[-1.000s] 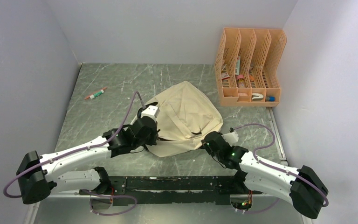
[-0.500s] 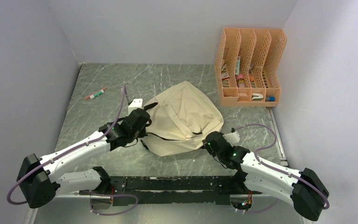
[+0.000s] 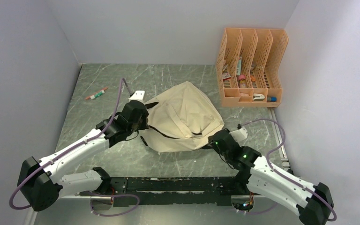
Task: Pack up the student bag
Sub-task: Zip the student bag at the center of the board.
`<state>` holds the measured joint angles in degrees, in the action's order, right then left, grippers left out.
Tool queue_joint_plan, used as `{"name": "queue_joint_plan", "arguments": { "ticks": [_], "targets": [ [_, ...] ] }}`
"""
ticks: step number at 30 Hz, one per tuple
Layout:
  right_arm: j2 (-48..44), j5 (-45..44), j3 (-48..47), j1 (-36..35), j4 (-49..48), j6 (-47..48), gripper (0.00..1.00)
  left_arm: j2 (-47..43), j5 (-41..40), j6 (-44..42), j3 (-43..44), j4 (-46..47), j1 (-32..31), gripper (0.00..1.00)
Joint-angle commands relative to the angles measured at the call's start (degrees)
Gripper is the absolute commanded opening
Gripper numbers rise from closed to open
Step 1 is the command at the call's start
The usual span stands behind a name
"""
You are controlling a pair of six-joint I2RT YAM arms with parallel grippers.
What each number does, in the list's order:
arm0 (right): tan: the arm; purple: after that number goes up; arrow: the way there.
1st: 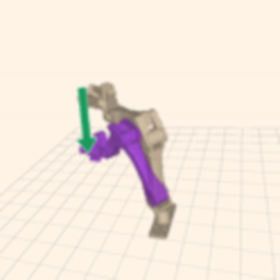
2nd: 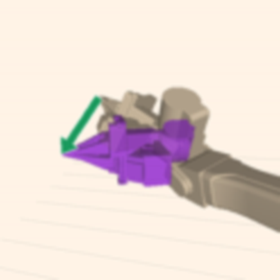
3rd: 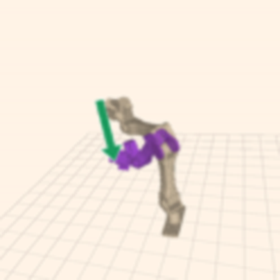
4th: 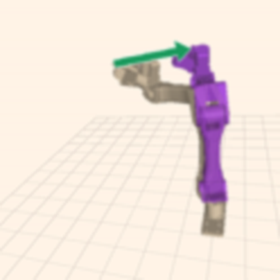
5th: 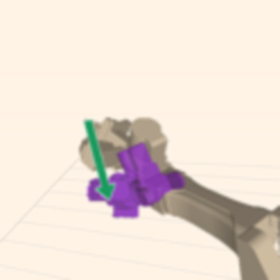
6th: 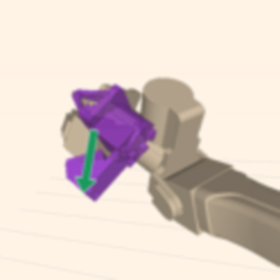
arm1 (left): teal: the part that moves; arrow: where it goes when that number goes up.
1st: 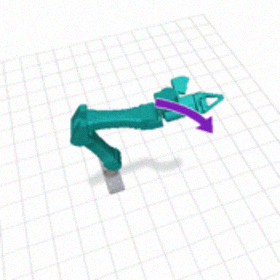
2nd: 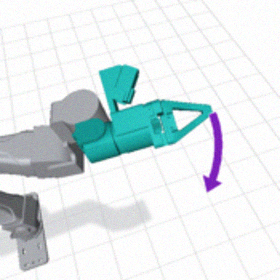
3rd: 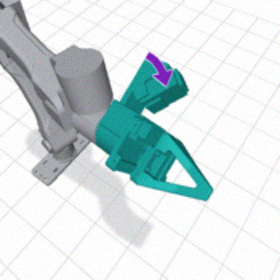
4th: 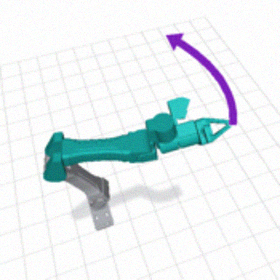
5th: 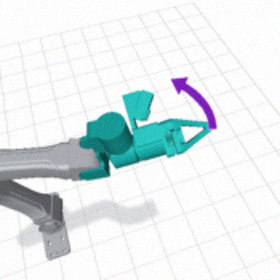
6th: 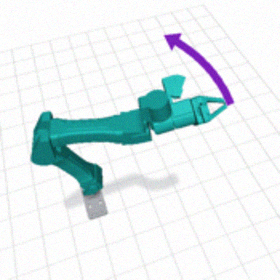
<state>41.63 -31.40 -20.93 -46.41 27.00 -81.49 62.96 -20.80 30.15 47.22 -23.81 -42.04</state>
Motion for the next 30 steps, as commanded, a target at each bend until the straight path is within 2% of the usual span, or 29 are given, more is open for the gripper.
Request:
{"name": "queue_joint_plan", "arguments": {
  "ticks": [1, 5, 8, 10, 16, 20, 24, 30],
  "targets": [
    [-5.28, -2.65, -5.32, 0.27, 6.08, 8.44, 0.36, -0.70, 4.77, -4.35, 0.39, 7.46, 0.80, 0.05],
    [-9.97, -0.92, -7.44, 0.27, 2.32, 19.20, 0.38, -1.51, 5.72, -4.40, -0.23, 8.29, 0.74, 0.05],
    [-12.56, 4.32, -5.97, 0.27, -9.63, 31.85, 0.41, -2.02, 5.53, -4.11, -0.47, 7.99, 0.74, 0.05],
    [-11.14, 7.64, -5.54, 0.34, -17.86, 39.32, 0.42, -2.43, 4.87, -3.78, -0.62, 7.46, 0.74, 0.05],
    [6.41, 26.04, -12.18, 0.27, -31.68, 59.15, 0.45, -3.11, 1.80, -2.14, -0.85, 5.30, 0.80, 0.05],
    [17.81, 37.44, -15.00, 0.27, -42.59, 66.97, 0.49, -3.33, 3.13, -1.63, -1.49, 5.39, 0.75, 0.05],
    [27.68, 46.37, -18.54, 0.15, -51.72, 69.61, 0.53, -3.59, 4.29, -0.28, -2.45, 6.14, 0.78, 0.05],
    [37.32, 49.55, -20.58, -2.24, -60.22, 70.12, 0.55, -4.10, 4.92, 0.55, -3.09, 6.80, 0.73, 0.05]
  ]
}}
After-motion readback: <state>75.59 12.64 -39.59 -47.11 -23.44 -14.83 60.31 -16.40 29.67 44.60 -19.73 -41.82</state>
